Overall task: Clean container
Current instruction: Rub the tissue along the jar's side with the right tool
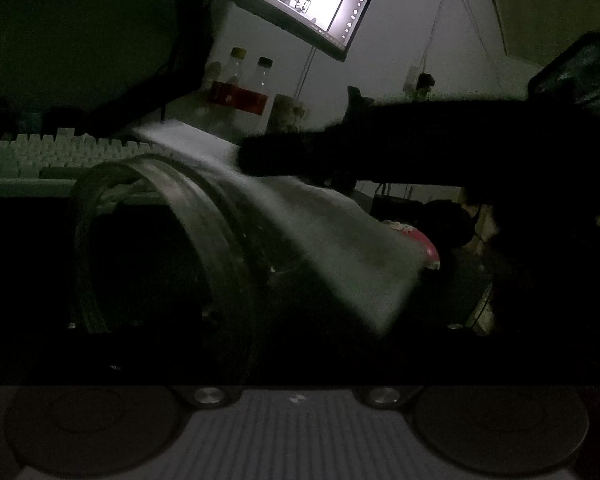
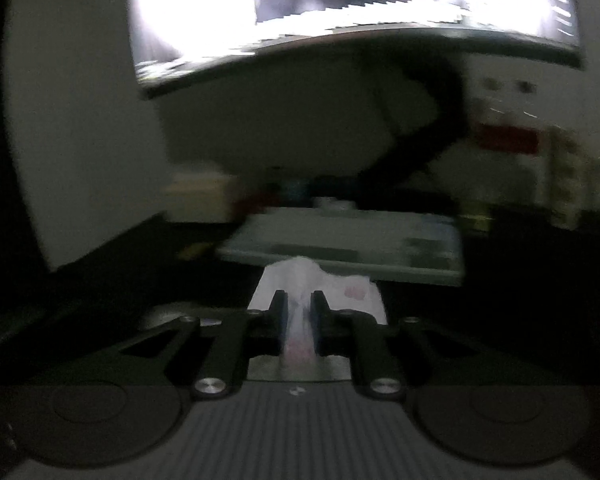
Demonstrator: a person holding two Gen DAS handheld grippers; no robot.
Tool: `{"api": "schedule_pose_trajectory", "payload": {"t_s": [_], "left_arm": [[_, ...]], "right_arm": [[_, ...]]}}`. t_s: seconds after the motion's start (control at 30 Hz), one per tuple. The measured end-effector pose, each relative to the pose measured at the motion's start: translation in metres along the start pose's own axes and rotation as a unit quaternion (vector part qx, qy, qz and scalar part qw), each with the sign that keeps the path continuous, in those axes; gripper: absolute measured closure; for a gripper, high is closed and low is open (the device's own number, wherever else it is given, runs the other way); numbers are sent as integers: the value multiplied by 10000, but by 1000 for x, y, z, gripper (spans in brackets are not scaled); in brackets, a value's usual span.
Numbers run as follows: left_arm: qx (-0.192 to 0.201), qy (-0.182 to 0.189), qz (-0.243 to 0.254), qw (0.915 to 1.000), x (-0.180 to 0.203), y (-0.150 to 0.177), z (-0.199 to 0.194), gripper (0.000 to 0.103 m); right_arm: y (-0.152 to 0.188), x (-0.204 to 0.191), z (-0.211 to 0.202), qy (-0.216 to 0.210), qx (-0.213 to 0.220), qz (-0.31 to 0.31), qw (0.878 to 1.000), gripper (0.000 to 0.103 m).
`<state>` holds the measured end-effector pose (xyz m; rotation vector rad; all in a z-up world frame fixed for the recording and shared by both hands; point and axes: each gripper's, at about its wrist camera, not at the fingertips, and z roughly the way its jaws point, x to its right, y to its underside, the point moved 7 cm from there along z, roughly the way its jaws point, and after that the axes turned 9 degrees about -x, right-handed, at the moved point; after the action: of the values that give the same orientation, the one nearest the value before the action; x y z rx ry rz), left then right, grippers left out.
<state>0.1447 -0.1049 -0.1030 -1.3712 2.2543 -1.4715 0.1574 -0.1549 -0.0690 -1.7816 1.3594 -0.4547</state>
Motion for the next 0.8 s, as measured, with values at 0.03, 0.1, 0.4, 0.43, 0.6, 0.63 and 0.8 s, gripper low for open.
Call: {"api": "schedule_pose_trajectory", "payload": {"t_s": [0.03,0.1,0.4,0.43,0.6,0.63,0.8], "left_arm": [[6,7,-6,10000,2,-2,1,0],[8,-12,17,10000,7,-6,3,0],[106,-216,-85,9997,34,-3,14,0],[108,-199,-71,9997,30,-2,13,0],[109,-80,45,9999,-6,11,1,0],[106,-95,58,9999,-5,9,1,0],[99,-119,91,9998,-8,20,3,0]], "right_arm": [[-1,9,1,96,-44,196,9998,88],[-2,15,1,108,-79,486,9987,87],[2,-22,-5,-819,-29,-287,9962,87],[1,-13,-2,-524,-20,-271,9983,87],[-3,13,4,-124,-67,272,9995,87],[-2,5,3,-126,-22,82,9999,87],[7,-35,-11,-1377,-33,-359,9898,87]]}}
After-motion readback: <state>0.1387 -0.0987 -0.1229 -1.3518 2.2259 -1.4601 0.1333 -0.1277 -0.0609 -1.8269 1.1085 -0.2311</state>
